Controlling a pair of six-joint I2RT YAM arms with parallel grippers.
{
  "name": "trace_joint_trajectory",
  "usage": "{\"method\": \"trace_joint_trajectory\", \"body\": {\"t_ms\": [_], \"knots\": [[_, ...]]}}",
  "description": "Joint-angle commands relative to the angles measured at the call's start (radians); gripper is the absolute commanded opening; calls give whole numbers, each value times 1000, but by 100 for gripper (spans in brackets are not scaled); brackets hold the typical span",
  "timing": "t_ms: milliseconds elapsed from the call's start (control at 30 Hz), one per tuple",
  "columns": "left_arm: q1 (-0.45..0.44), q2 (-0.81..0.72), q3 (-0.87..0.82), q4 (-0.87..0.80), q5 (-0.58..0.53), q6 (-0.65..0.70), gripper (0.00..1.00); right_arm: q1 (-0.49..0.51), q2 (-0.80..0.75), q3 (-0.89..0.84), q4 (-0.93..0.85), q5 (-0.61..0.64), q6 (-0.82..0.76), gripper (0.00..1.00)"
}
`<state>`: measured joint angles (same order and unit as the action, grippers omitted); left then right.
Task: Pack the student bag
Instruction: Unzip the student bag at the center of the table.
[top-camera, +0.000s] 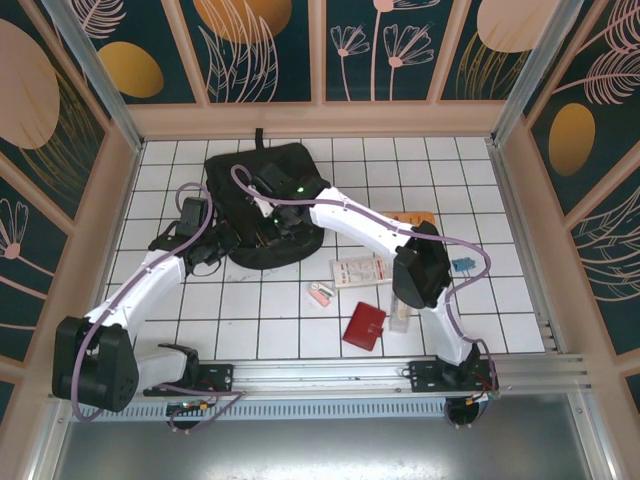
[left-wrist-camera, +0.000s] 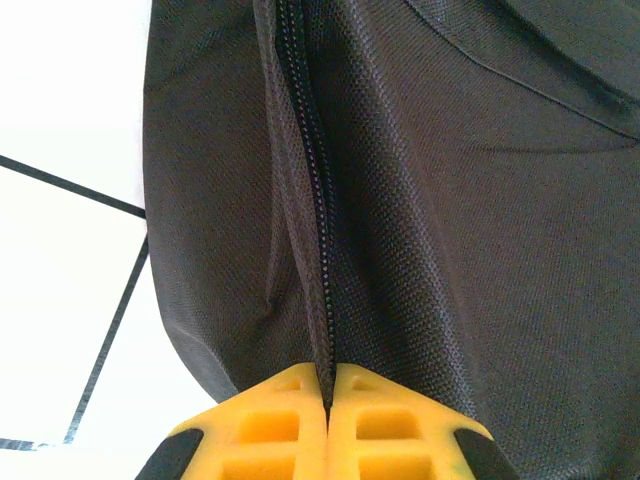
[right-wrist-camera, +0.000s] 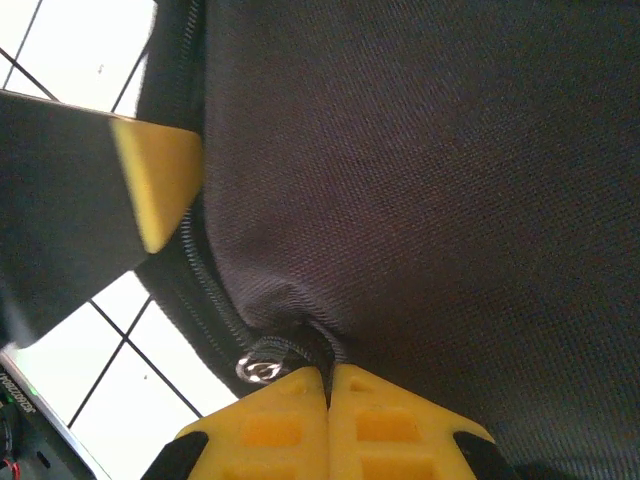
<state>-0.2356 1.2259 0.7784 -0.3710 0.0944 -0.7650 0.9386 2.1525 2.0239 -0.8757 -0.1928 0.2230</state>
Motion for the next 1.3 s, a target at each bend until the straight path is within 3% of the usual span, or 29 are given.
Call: {"method": "trace_joint_trajectory", "body": {"t_ms": [0, 200, 667, 967, 1133, 1200, 1267], "knots": [[-5, -46, 23, -13, -68, 42, 0, -9, -7, -22, -68, 4, 9, 0], [-4, -57, 42, -36, -117, 64, 0, -50, -129, -209, -9, 14, 18, 0], [-4, -47, 44, -45, -169, 91, 0, -162, -315, -470, 62, 92, 4, 0], [-3, -31, 47, -38, -172, 118, 0, -281, -349, -493, 124, 246, 2, 0], [-2, 0, 56, -36, -175, 123, 0, -296, -337, -474, 146, 213, -11, 0], [-3, 37, 79, -46, -201, 117, 17, -268, -346, -485, 141, 212, -20, 0], [-3, 77, 110, -52, -219, 102, 43, -235, -368, -524, 144, 213, -20, 0]]}}
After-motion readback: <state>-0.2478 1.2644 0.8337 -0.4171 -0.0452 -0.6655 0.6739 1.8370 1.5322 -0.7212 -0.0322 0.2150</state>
